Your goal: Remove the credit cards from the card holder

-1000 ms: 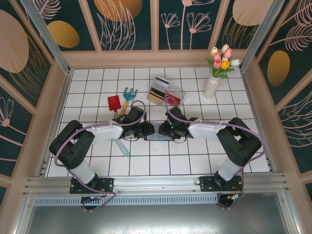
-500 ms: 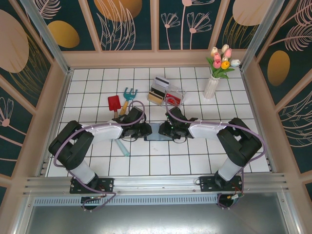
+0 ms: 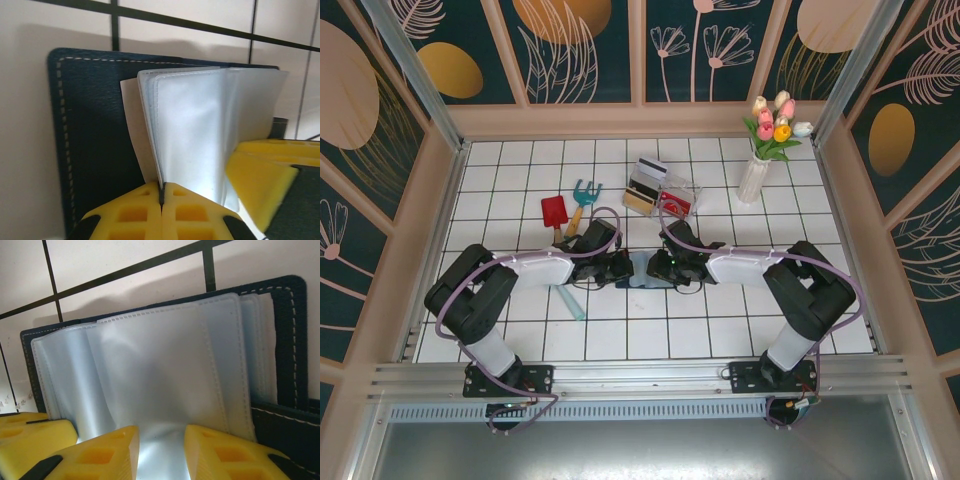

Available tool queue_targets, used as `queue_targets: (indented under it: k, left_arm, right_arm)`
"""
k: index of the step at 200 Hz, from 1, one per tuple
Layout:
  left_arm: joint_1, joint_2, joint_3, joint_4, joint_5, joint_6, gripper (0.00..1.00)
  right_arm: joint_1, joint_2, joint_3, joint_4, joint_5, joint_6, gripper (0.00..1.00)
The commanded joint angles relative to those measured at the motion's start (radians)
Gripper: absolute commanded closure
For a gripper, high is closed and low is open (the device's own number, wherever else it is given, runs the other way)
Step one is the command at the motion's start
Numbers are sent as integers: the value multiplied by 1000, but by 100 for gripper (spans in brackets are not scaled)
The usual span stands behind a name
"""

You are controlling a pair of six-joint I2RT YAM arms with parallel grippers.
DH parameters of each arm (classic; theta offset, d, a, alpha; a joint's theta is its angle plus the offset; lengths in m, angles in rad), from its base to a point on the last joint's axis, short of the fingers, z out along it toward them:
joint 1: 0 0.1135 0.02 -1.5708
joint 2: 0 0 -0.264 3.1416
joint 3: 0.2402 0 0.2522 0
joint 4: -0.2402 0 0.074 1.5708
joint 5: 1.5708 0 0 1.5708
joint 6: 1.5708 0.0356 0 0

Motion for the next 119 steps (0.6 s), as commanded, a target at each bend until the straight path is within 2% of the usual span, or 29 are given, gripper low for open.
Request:
queue_targets:
  k: [1,37,53,88,119]
  left_arm:
    - [-5,23,13,58,59,-1,100]
    - [-8,23,17,44,56,8,100]
    - [-8,10,30,-6,3,22,100]
    - [-8,-90,89,-136,-123,75,73]
    - [-7,-149,147,-244,-256,109,43]
  right_arm:
    - [7,69,-50,-78,-8,2,67]
    - [7,66,-50,-75,-15,1,68]
    - [6,37,-50,-67,-16,-4,70]
    - [12,-140,-49,-56,29,-14,65]
    - [10,-295,-14,-101,104,-74,47]
